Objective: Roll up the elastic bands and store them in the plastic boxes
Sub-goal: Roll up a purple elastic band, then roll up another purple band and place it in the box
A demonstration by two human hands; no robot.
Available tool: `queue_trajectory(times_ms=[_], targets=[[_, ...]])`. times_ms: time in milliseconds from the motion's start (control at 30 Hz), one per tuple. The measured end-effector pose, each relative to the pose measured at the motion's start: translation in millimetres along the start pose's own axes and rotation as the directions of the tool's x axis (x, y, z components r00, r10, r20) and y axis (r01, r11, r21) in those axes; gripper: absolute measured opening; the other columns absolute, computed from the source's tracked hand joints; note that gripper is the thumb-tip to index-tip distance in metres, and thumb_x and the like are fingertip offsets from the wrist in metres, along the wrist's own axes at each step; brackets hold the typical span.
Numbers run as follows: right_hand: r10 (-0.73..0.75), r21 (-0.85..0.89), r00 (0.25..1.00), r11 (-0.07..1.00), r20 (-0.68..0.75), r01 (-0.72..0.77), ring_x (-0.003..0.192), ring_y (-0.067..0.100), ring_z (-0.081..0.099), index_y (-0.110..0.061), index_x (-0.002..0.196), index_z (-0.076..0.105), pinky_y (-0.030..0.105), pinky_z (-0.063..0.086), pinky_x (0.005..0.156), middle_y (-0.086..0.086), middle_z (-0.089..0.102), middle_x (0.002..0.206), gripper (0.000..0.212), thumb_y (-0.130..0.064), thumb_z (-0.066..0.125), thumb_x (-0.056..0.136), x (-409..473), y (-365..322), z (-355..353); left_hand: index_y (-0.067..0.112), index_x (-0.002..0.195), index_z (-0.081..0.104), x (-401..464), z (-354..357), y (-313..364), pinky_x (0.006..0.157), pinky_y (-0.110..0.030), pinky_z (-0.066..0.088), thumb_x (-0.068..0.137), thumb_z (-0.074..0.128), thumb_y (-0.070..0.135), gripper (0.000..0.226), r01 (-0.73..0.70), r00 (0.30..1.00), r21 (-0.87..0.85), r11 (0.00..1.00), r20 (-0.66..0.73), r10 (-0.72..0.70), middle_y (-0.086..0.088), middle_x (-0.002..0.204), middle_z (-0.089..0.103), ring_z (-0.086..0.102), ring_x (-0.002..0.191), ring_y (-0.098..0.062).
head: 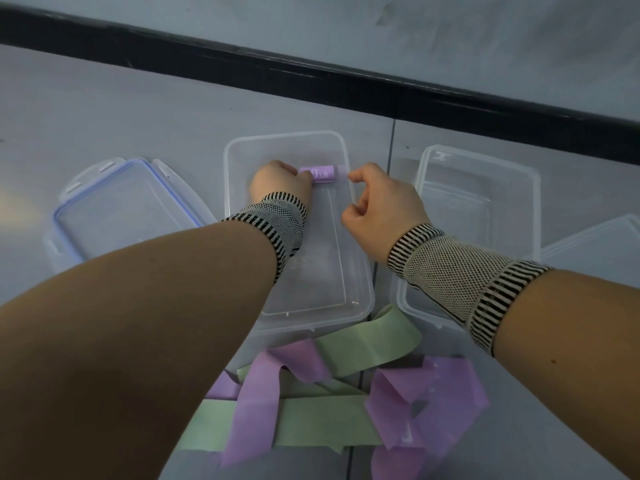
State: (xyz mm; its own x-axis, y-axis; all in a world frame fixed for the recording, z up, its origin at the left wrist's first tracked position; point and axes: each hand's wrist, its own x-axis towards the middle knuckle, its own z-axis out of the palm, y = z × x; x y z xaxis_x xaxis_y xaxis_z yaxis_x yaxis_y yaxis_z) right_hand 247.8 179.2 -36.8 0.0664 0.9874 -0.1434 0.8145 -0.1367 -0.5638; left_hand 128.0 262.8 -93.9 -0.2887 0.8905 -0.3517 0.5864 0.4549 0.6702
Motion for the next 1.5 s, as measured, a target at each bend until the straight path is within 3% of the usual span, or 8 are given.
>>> queue_trajectory(times_ms=[267,567,800,933,1033,1200,1367,1500], targets=[[0.005,0.027,1.000,1.000,-0.006,-0.005,0.066,0.011,0.057,-0.019,0.131,0.046,0.023,0.048,0.066,-0.002,0.058,0.072,0.042,-0.019,0.055,0.090,0,1,0,0.017,0.106,0.067,0,-1,2,0.073,-0.025,0.046,0.085,0.063,0.036,0.028,-0.021,0.999,0.065,0.998,0.032,0.019,-0.005,0.101,0.069,0.064,0.092,-0.022],[0.008,0.039,1.000,0.999,-0.015,-0.007,0.070,0.014,0.059,-0.019,0.129,0.047,0.029,0.053,0.072,0.001,0.061,0.076,0.041,-0.018,0.056,0.089,-1,1,0,0.021,0.097,0.064,-2,3,1,0.064,-0.025,0.042,0.082,0.066,0.031,0.018,0.009,1.000,0.058,0.998,-0.003,-0.009,-0.001,0.093,0.066,0.056,0.077,-0.016],[0.007,0.052,1.000,0.999,-0.005,-0.007,0.070,0.015,0.060,-0.019,0.131,0.047,0.032,0.054,0.075,0.002,0.061,0.076,0.043,-0.018,0.056,0.089,-1,1,-1,0.018,0.101,0.067,3,-4,3,0.069,-0.025,0.045,0.082,0.067,0.032,0.023,-0.022,0.999,0.078,0.997,0.045,0.018,-0.002,0.091,0.064,0.058,0.080,-0.019],[0.008,0.055,1.000,0.998,-0.007,-0.008,0.069,0.013,0.059,-0.019,0.131,0.047,0.027,0.053,0.072,0.001,0.061,0.075,0.043,-0.019,0.056,0.089,-1,1,-1,0.018,0.103,0.064,3,-4,-1,0.067,-0.025,0.043,0.079,0.070,0.032,0.028,0.008,0.999,0.009,1.000,0.032,-0.008,-0.001,0.089,0.062,0.056,0.078,-0.018],[0.015,0.054,1.000,0.998,-0.006,-0.015,0.068,0.012,0.059,-0.021,0.131,0.047,0.021,0.048,0.066,0.001,0.062,0.076,0.043,-0.020,0.057,0.089,0,2,-1,0.022,0.092,0.062,0,-4,-4,0.067,-0.026,0.049,0.077,0.071,0.033,0.020,0.013,0.999,-0.041,0.999,0.036,-0.011,0.000,0.087,0.065,0.062,0.077,-0.019],[0.015,0.060,1.000,0.998,-0.007,-0.015,0.068,0.012,0.060,-0.020,0.131,0.047,0.024,0.049,0.069,0.001,0.063,0.075,0.044,-0.020,0.057,0.089,0,2,-1,0.024,0.087,0.059,-3,-4,-6,0.076,-0.035,0.057,0.076,0.072,0.034,0.020,0.015,0.999,-0.094,0.995,0.046,-0.011,-0.006,0.086,0.070,0.068,0.079,-0.023],[0.012,0.063,1.000,0.998,-0.005,-0.011,0.069,0.013,0.060,-0.020,0.132,0.046,0.027,0.053,0.072,0.001,0.063,0.075,0.043,-0.022,0.057,0.090,-1,2,-2,0.026,0.088,0.066,-3,-5,-6,0.076,-0.030,0.056,0.078,0.070,0.030,0.012,0.009,0.999,-0.095,0.995,0.045,-0.004,-0.002,0.086,0.071,0.067,0.079,-0.021],[0.012,0.073,1.000,0.997,0.001,-0.012,0.069,0.013,0.061,-0.019,0.132,0.046,0.026,0.053,0.072,0.001,0.062,0.075,0.043,-0.020,0.057,0.090,-1,2,-2,0.023,0.100,0.072,-1,-6,-4,0.072,-0.022,0.048,0.081,0.067,0.027,0.020,-0.009,0.998,-0.057,0.998,0.063,0.013,0.000,0.091,0.071,0.062,0.078,-0.016]])
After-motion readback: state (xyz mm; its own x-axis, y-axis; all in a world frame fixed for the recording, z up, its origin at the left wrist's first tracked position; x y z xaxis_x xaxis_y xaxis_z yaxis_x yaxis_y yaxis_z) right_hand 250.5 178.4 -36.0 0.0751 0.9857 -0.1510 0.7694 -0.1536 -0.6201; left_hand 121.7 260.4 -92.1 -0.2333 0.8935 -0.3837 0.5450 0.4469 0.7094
